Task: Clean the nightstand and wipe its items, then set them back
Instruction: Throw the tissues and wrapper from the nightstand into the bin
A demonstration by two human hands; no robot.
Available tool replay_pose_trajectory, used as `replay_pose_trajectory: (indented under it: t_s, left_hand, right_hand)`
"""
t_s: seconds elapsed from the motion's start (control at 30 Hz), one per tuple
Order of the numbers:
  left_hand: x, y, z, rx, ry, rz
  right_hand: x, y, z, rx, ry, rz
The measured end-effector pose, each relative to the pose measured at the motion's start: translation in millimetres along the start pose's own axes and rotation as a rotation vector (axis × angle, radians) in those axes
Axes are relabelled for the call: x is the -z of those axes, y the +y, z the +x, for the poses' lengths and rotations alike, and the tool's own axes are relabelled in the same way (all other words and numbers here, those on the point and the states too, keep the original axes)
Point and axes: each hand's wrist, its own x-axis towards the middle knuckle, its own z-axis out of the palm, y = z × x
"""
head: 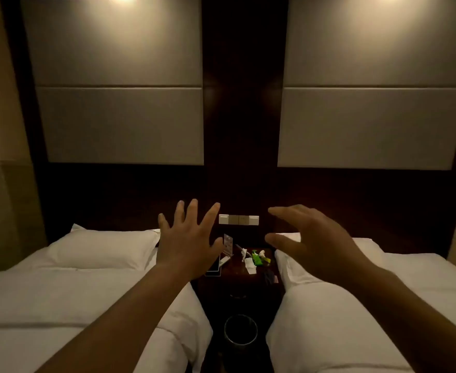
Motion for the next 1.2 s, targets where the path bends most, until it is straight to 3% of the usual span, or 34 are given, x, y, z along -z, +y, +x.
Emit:
replay_pose_trajectory:
  t_s: [0.57, 0.97, 1.2]
  left_hand:
    - [-265, -68, 157, 0.109, -0.207, -0.008]
    - [-494, -104, 232, 0.095, -0.651, -0.105]
    - [-630, -87, 285, 0.134, -0.753, -0.106]
  right_hand:
    - [-215, 171, 163, -0.252, -0.184, 0.13]
    - [-401, 286, 232, -0.563, -0.467, 0.214]
    - [-531, 390, 269, -0.607, -0.583, 0.284]
